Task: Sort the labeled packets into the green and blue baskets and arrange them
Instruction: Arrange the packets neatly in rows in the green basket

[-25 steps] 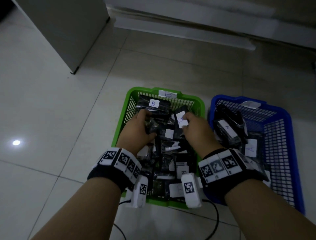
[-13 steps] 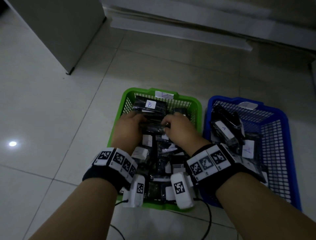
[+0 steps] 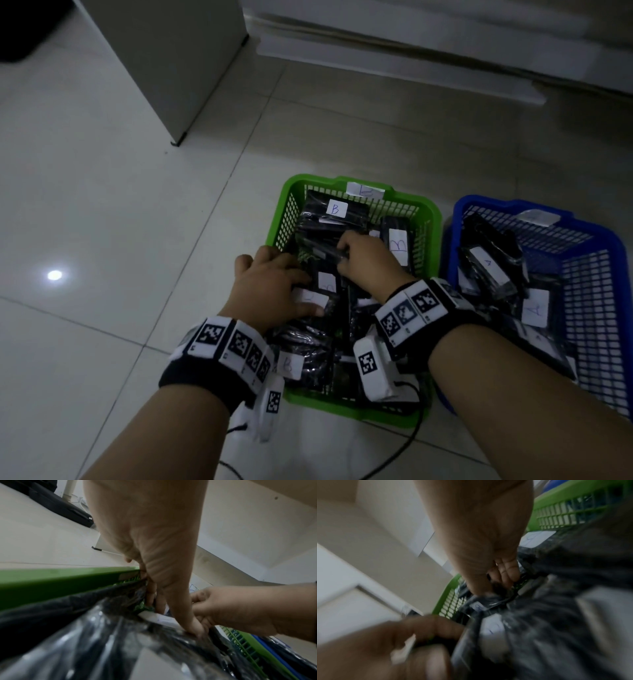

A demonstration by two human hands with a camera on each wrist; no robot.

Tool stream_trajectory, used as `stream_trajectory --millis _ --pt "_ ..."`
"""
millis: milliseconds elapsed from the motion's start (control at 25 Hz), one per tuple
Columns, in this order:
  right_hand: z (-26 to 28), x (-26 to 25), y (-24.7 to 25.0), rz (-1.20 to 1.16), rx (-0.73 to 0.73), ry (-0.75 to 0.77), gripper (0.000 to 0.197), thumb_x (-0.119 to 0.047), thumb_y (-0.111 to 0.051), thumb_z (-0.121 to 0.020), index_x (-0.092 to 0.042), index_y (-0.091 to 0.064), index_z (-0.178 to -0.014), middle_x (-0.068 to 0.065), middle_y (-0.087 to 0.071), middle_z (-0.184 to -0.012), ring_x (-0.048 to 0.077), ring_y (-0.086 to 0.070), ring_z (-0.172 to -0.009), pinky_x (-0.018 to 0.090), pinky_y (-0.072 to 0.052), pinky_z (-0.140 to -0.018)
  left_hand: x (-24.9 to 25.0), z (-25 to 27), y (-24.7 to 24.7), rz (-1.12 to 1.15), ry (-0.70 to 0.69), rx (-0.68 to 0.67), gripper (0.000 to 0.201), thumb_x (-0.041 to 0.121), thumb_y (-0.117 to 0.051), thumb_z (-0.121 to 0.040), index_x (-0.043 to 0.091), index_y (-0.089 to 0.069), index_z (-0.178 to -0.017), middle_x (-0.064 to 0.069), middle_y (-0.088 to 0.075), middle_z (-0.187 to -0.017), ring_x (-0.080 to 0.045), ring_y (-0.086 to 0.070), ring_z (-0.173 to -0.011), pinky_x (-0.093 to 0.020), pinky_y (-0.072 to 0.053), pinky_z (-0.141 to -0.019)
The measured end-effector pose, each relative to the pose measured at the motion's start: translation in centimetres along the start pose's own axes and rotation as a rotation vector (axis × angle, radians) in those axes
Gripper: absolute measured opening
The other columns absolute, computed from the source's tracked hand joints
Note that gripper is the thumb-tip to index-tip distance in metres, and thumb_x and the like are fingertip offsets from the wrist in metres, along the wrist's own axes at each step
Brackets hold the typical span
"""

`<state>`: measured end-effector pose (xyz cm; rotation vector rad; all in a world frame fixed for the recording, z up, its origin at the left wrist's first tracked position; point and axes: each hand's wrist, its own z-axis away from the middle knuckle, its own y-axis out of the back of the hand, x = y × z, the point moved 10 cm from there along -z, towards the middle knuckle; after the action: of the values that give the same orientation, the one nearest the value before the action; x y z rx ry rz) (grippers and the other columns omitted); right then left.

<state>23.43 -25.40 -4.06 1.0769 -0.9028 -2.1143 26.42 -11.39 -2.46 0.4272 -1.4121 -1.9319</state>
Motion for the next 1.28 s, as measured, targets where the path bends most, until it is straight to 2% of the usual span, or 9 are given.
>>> stream_trajectory --millis 240,400,560,680,760,880,1000,1160,1280 --pt "-1.1 0.8 -0.3 -0.079 -0.082 -0.099 0.033 -0.008 -0.044 -0.094 -0.006 -0.060 -0.124 0.018 -0.064 -0.119 0.036 -0.058 -0.109 0.039 -0.048 -0.093 0.4 0.2 -0.1 0.111 -0.016 0.011 0.069 0.080 -0.056 -0.061 0.041 -0.048 -0.117 0.020 -0.059 -0.107 -0.009 -0.027 -0.128 -0.050 0.003 -0.110" --pt "-1.3 2.2 1.1 -0.105 0.180 -0.203 0.030 0.002 -0.045 -0.090 -0.002 -0.050 -0.120 0.020 -0.063 -0.107 0.035 -0.060 -0.099 0.029 -0.044 -0.069 0.6 0.4 -0.4 0.209 -0.029 -0.026 0.054 0.071 -0.060 -0.068 0.041 -0.051 -0.112 0.018 -0.045 -0.094 -0.007 -0.028 -0.127 -0.060 0.020 -0.108" --pt "-0.2 0.3 0.0 -0.011 0.113 -0.100 0.030 -0.031 -0.062 -0.087 -0.008 -0.053 -0.104 0.013 -0.063 -0.098 0.032 -0.061 -0.093 0.029 -0.041 -0.065 -0.1 0.6 0.0 0.270 -0.059 -0.020 0.035 0.053 -0.068 -0.073 0.041 -0.057 -0.104 0.020 -0.052 -0.098 -0.004 -0.035 -0.121 -0.061 0.019 -0.108" --pt "0.5 -0.4 -2.6 0.178 -0.073 -0.098 0.063 -0.061 -0.066 -0.073 -0.013 -0.051 -0.111 0.009 -0.063 -0.103 0.029 -0.062 -0.097 0.031 -0.042 -0.070 -0.9 0.8 1.1 0.414 -0.068 0.091 0.013 0.038 -0.065 -0.083 0.036 -0.062 -0.096 0.019 -0.062 -0.100 -0.003 -0.052 -0.111 -0.051 0.014 -0.112" --pt "0.5 0.0 -3.4 0.179 -0.120 -0.145 0.072 -0.066 -0.069 -0.066 -0.015 -0.050 -0.113 0.006 -0.063 -0.107 0.028 -0.060 -0.100 0.035 -0.044 -0.081 -0.9 0.9 1.3 0.482 -0.089 0.101 0.009 0.031 -0.064 -0.085 0.034 -0.063 -0.093 0.019 -0.064 -0.099 -0.003 -0.056 -0.106 -0.047 0.009 -0.115" --pt "0.9 0.3 -3.8 -0.053 -0.133 -0.169 0.070 -0.051 -0.078 -0.064 -0.017 -0.043 -0.113 0.000 -0.058 -0.097 0.026 -0.059 -0.099 0.041 -0.044 -0.091 -0.6 0.7 0.5 0.517 -0.142 0.022 0.018 0.033 -0.073 -0.078 0.037 -0.065 -0.093 0.021 -0.064 -0.095 0.001 -0.058 -0.100 -0.050 -0.011 -0.117" --pt "1.6 -0.6 -3.9 -0.291 -0.121 -0.121 0.062 -0.025 -0.082 -0.069 -0.014 -0.042 -0.115 0.002 -0.054 -0.099 0.024 -0.057 -0.092 0.030 -0.043 -0.073 -0.6 0.7 0.3 0.567 -0.204 0.014 0.023 0.035 -0.079 -0.070 0.036 -0.068 -0.090 0.020 -0.060 -0.089 0.004 -0.055 -0.088 -0.052 -0.037 -0.104" --pt "1.0 -1.8 -0.9 -0.377 0.010 0.003 0.038 -0.006 -0.066 -0.080 -0.015 -0.059 -0.116 0.008 -0.064 -0.110 0.026 -0.061 -0.098 0.027 -0.046 -0.077 -0.7 0.9 0.6 0.551 -0.219 0.081 0.025 0.033 -0.080 -0.070 0.027 -0.069 -0.091 0.016 -0.061 -0.092 -0.003 -0.057 -0.091 -0.040 -0.044 -0.097" --pt "-0.1 -1.6 1.5 -0.200 0.163 0.033 0.038 -0.005 -0.057 -0.087 -0.027 -0.060 -0.118 0.006 -0.062 -0.112 0.028 -0.059 -0.098 0.040 -0.050 -0.086 -0.8 0.9 0.4 0.525 -0.223 0.085 0.026 0.034 -0.080 -0.070 0.025 -0.068 -0.092 0.013 -0.064 -0.097 -0.004 -0.057 -0.093 -0.035 -0.042 -0.098"
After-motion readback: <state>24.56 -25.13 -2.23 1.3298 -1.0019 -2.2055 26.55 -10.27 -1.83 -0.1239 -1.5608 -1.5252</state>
